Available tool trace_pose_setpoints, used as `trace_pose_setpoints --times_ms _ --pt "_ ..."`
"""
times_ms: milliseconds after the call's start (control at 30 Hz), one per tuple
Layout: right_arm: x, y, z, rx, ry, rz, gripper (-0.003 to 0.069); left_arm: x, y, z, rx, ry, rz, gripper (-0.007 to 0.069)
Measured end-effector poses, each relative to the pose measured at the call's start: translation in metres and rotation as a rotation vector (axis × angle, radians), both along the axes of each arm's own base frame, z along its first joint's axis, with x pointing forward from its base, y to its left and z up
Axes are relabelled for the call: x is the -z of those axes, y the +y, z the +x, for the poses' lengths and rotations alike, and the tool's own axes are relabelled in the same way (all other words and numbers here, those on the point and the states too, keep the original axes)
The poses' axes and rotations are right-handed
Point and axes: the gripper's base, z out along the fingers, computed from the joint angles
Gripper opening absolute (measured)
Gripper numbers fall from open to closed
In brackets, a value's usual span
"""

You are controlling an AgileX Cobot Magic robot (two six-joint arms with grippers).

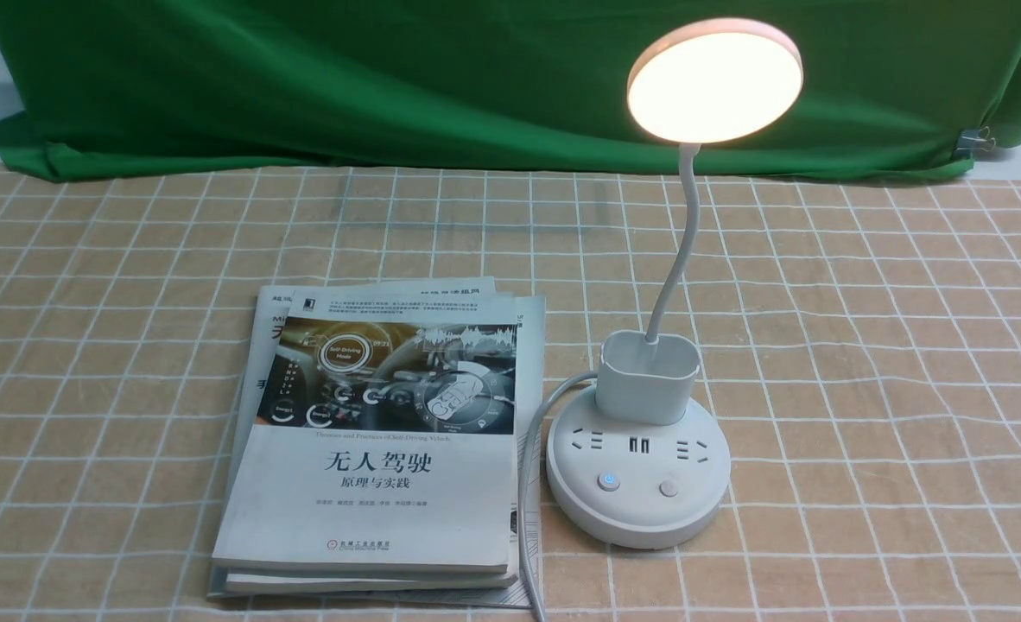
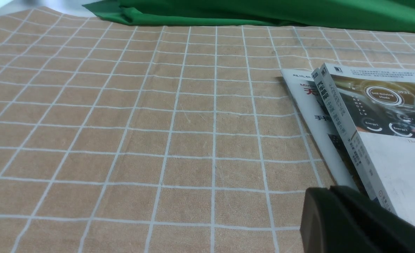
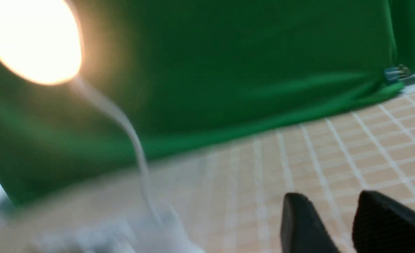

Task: Turn off the desk lamp on the light coffee tablecloth by hand.
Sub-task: 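Press the power button on the lamp base to turn the lamp off with the right gripper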

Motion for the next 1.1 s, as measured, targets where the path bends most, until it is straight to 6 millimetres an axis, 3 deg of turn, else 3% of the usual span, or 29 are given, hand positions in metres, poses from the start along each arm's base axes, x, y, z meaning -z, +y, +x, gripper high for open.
trace_pose_setpoints --times_ms 233,333,433,533,633,767,933,1100 --pt "-0.010 -0.002 -0.001 0.003 -0.092 0.147 0.0220 0.000 0.000 0.000 0.000 0.000 0.000 0.0005" --pt "-0.009 0.000 0.000 -0.006 -0.007 0.134 0.0169 0.000 0.000 0.000 0.000 0.000 0.000 0.0005" --pt "-0.024 0.003 0.002 -0.027 0.109 0.068 0.0104 0.000 0.000 0.000 0.000 0.000 0.000 0.0005" --pt "-0.059 0.008 0.010 -0.084 0.269 -0.070 0.0050 0.000 0.000 0.000 0.000 0.000 0.000 0.0005" --pt "-0.081 0.014 0.027 -0.140 0.470 -0.179 0.0046 0.000 0.000 0.000 0.000 0.000 0.000 0.0005" --pt "-0.092 0.022 0.059 -0.210 0.705 -0.298 0.0048 0.000 0.000 0.000 0.000 0.000 0.000 0.0005" --pt "-0.088 0.035 0.116 -0.307 0.971 -0.400 0.0042 0.000 0.000 0.000 0.000 0.000 0.000 0.0005" --pt "-0.071 0.072 0.157 -0.442 1.077 -0.486 0.0038 0.000 0.000 0.000 0.000 0.000 0.000 0.0005"
